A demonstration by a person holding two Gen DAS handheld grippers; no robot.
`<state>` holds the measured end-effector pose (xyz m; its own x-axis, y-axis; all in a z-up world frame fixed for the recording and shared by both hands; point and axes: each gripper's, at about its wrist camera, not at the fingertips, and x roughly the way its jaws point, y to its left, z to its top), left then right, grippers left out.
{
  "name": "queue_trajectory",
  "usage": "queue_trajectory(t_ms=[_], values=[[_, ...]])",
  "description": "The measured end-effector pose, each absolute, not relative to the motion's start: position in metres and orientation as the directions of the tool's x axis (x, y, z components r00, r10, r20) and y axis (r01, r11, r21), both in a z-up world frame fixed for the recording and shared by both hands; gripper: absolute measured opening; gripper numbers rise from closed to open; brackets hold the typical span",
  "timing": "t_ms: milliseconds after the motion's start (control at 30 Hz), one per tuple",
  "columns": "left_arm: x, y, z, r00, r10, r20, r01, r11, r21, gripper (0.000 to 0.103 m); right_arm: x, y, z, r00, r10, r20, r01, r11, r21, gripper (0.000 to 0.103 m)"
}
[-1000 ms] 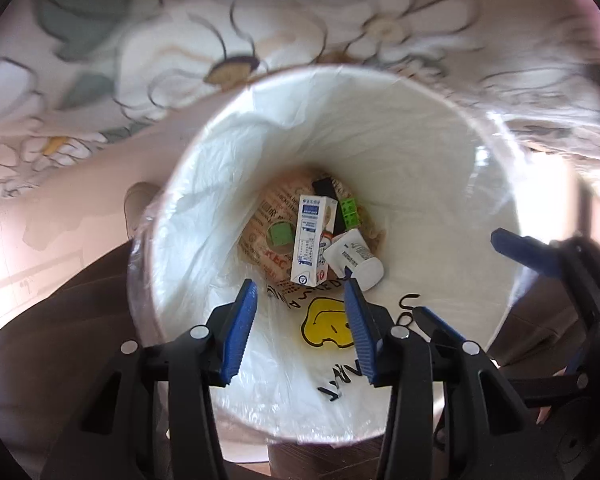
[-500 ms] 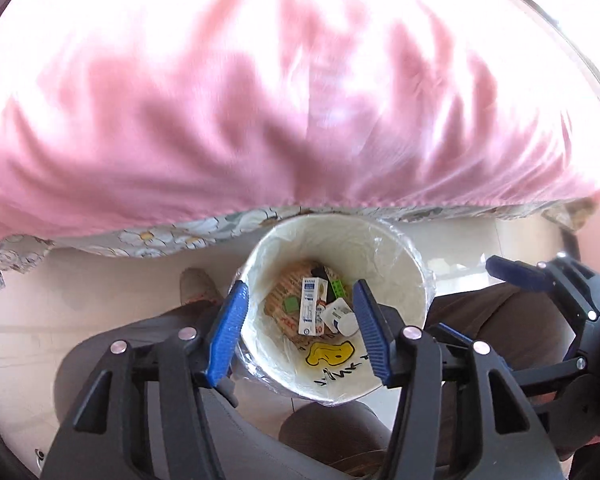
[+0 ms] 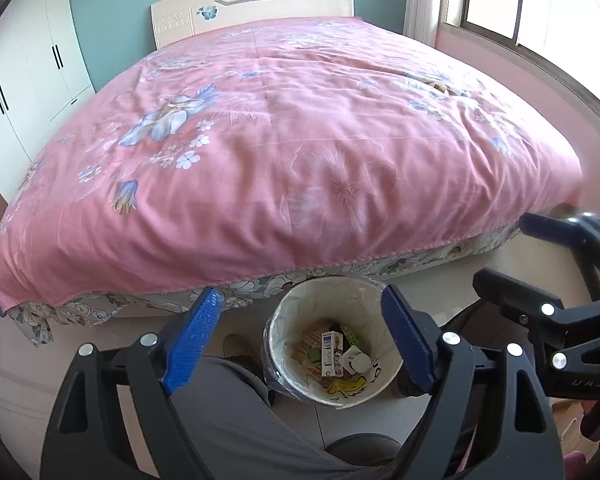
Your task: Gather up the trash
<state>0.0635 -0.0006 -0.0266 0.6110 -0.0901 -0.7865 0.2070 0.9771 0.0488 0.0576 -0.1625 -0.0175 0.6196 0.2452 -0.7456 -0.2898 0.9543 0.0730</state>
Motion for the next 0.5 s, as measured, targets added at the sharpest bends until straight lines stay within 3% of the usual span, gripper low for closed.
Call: queue_trajectory(t_ms=[300,500], values=[[0.022,0.01,0.001,0.713,0.001,-0.701,0.115,0.986,0.118,0.092,0.004,-0.165,-0.007,0.753,0.058,-0.656,-0.104,0.994,-0.032,0.086],[0.004,0.013,0.004,0.734,0.012,-0.68,0.087,0.99,0.111,0.092,-0.016,-0.162,-0.008,0.775,0.039,-0.631,-0.09,0.995,-0.05,0.088]])
